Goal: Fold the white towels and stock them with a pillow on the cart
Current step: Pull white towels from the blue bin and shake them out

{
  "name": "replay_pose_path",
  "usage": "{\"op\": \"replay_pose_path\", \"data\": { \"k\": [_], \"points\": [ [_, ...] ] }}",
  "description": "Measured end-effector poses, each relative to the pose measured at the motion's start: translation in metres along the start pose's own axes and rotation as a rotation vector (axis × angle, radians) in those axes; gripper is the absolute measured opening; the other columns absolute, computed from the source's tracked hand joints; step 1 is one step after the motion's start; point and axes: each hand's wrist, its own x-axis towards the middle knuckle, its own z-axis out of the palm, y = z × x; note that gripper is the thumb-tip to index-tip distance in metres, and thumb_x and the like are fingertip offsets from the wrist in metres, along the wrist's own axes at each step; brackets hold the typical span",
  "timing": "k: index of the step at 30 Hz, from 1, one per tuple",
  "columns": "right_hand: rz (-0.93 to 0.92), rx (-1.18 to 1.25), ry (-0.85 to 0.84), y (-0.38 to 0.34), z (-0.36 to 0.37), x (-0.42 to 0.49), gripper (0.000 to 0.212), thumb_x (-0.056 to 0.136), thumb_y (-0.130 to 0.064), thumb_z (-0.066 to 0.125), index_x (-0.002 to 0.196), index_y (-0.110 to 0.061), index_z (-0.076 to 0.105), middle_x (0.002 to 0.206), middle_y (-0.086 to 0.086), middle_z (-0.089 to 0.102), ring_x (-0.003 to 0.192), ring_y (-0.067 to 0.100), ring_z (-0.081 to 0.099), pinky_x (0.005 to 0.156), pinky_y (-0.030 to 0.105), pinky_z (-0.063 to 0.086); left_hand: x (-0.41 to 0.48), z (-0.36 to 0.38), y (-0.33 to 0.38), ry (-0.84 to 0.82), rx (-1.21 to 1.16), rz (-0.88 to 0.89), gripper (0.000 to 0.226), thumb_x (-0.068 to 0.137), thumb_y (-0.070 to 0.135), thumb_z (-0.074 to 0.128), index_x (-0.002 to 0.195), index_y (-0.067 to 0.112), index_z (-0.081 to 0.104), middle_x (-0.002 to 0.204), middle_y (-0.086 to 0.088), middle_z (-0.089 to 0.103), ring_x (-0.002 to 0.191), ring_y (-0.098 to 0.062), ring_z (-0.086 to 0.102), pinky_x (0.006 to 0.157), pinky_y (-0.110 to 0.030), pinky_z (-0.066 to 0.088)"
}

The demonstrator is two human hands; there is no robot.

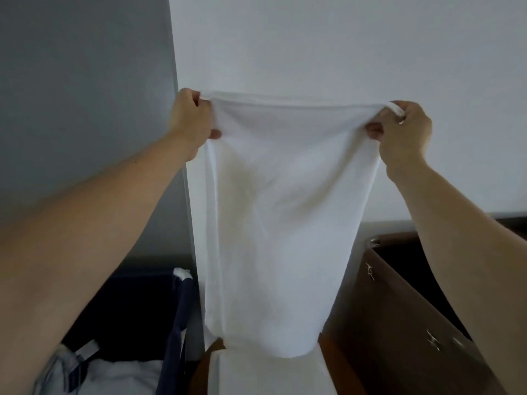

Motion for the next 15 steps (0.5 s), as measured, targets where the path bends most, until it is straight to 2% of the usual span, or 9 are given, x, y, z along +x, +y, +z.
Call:
{"op": "replay_pose_path", "data": {
  "k": [2, 4, 6, 11, 15],
  "points": [
    [-0.038, -0.003, -0.029, -0.002, -0.009, -0.006, 0.012, 0.089, -0.012, 0.053, 0.094, -0.021, 0.059, 0.074, -0.006, 0.067, 0.073, 0.018, 0.072, 0.08, 0.04, 0.061, -0.011, -0.001, 0.003, 0.062, 0.02, 0.025, 0.014, 0.096, 0.013, 0.041, 0.102, 0.011, 0.053, 0.094, 0.003, 0.053, 0.087, -0.027, 0.065, 0.058, -0.036, 0.061],
    [-0.062, -0.042, -0.081, -0.004, -0.018, -0.009, 0.011, 0.091, -0.014, 0.053, 0.098, -0.02, 0.059, 0.074, -0.003, 0.069, 0.067, 0.015, 0.07, 0.077, 0.033, 0.06, -0.023, -0.002, 0.003, 0.12, 0.078, 0.031, 0.01, 0.097, 0.015, 0.04, 0.099, 0.015, 0.05, 0.087, 0.006, 0.052, 0.08, -0.028, 0.065, 0.051, -0.032, 0.058],
    [-0.067, -0.089, -0.13, -0.001, -0.028, -0.013, 0.01, 0.094, -0.017, 0.054, 0.101, -0.019, 0.059, 0.076, 0.004, 0.071, 0.064, 0.015, 0.068, 0.072, 0.03, 0.059, -0.038, -0.002, -0.003, 0.141, 0.092, -0.001, 0.012, 0.097, 0.016, 0.04, 0.103, 0.013, 0.05, 0.087, 0.004, 0.054, 0.078, -0.026, 0.064, 0.057, -0.037, 0.06],
    [0.023, -0.118, -0.204, 0.036, -0.049, -0.029, 0.008, 0.094, -0.023, 0.057, 0.102, -0.021, 0.059, 0.073, 0.004, 0.07, 0.07, 0.024, 0.07, 0.077, 0.041, 0.059, -0.089, 0.004, -0.023, 0.148, 0.171, -0.061, 0.012, 0.098, 0.018, 0.043, 0.103, 0.01, 0.051, 0.085, 0.005, 0.054, 0.074, -0.021, 0.062, 0.066, -0.042, 0.06],
    [0.101, -0.166, -0.306, 0.068, -0.067, -0.047, 0.015, 0.096, -0.023, 0.058, 0.109, -0.016, 0.062, 0.07, 0.003, 0.07, 0.064, 0.021, 0.068, 0.069, 0.034, 0.057, -0.133, 0.006, -0.041, 0.135, 0.233, -0.117, 0.012, 0.098, 0.016, 0.042, 0.102, 0.008, 0.051, 0.085, 0.003, 0.051, 0.071, -0.017, 0.057, 0.069, -0.042, 0.059]
  ]
}}
